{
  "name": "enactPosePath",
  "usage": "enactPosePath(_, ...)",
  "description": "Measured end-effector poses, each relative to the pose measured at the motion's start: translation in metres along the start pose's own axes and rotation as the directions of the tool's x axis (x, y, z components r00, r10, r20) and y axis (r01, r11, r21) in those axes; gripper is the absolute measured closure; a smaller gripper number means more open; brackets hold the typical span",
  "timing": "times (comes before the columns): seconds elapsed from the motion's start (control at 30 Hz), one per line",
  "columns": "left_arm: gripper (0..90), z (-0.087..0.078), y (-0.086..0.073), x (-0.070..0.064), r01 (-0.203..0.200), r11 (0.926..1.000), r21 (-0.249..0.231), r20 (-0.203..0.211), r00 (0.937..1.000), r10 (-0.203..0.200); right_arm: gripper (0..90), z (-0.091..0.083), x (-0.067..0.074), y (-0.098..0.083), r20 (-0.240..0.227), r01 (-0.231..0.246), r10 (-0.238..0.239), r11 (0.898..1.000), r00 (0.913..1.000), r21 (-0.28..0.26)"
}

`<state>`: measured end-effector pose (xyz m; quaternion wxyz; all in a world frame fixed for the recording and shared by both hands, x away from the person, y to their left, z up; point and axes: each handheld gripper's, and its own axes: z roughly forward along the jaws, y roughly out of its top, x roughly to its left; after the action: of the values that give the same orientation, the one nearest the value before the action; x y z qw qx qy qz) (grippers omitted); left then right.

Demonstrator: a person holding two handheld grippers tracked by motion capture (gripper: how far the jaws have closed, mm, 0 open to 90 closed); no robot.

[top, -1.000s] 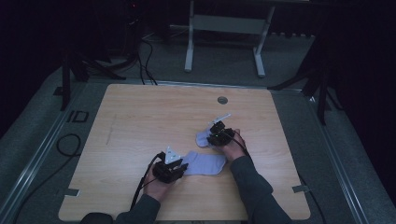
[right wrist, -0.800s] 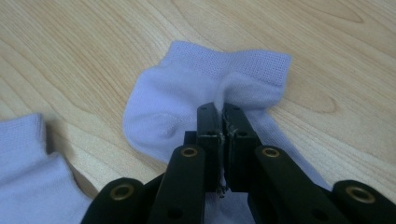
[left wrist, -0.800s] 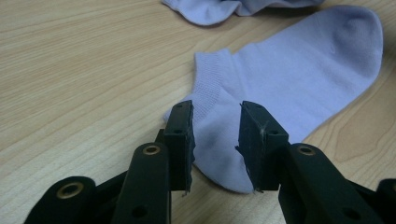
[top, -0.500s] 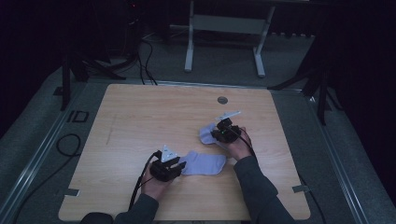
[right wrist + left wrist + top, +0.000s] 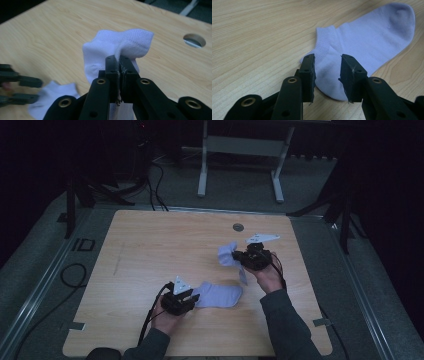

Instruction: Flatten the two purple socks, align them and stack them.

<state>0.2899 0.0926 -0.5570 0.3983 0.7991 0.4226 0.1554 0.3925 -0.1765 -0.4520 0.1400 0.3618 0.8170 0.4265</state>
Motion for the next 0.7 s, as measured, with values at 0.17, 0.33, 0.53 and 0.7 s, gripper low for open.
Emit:
enactPosePath(0.17,64.1,-0.001,0.000,0.000,-0.002,1.0000,-0.001,-0.001,1.0000,0.002,86.1,-0.015,0.014,0.003,-0.002,0.030,-0.030,0.999,0.9995,-0.032)
enactPosePath(0.33,64.1,0.000,0.000,0.000,-0.003,1.0000,0.000,-0.001,1.0000,0.003,86.0,-0.025,0.022,0.002,0.001,0.046,-0.045,0.998,0.9990,-0.042)
enactPosePath(0.53,64.1,0.001,0.000,-0.002,-0.007,1.0000,0.004,0.003,1.0000,0.007,85.9,-0.027,0.028,-0.005,-0.003,0.040,-0.040,0.998,0.9992,-0.049)
enactPosePath(0.7,64.3,0.001,-0.001,-0.003,-0.011,0.9999,0.008,0.006,0.9999,0.011,85.9,-0.022,0.033,-0.008,-0.009,0.033,-0.034,0.998,0.9994,-0.054)
